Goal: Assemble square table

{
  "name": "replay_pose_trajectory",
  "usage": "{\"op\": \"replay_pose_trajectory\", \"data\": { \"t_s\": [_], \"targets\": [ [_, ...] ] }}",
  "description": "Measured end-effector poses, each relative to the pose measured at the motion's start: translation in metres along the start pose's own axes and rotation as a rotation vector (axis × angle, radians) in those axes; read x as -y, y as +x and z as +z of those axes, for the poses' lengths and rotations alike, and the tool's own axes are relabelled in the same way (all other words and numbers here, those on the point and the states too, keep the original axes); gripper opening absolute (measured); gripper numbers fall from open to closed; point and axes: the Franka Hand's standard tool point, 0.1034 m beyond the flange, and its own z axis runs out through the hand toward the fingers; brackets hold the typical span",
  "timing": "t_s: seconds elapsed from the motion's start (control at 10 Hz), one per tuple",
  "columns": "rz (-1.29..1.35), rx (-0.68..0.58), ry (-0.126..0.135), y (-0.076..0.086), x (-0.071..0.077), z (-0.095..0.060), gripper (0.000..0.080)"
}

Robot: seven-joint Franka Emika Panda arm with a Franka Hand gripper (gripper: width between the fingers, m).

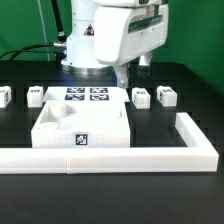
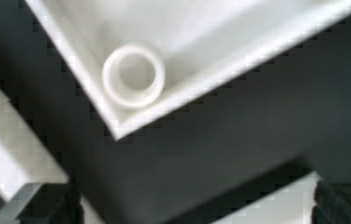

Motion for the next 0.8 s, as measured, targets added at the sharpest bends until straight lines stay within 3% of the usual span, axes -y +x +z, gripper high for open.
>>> {"op": "replay_pose_trajectory", "data": {
  "t_s": [0.1,0.3,0.6,0.7,0.8],
  "targets": [
    [-0.065,0.006,0.012,-0.005,0.006,0.006,0.0649],
    [-0.114,0.003,0.008,-0.012,0.015,0.013,0.0649],
    [-0.108,0.004,0.011,-0.012,0.015,0.015,0.0649],
    [-0.127,0.002,0.008,-0.013,0.015,0.015,0.0649],
    [-0.230,-0.010,-0.014,-0.018,0.014,0.017,0.0649]
  ]
}}
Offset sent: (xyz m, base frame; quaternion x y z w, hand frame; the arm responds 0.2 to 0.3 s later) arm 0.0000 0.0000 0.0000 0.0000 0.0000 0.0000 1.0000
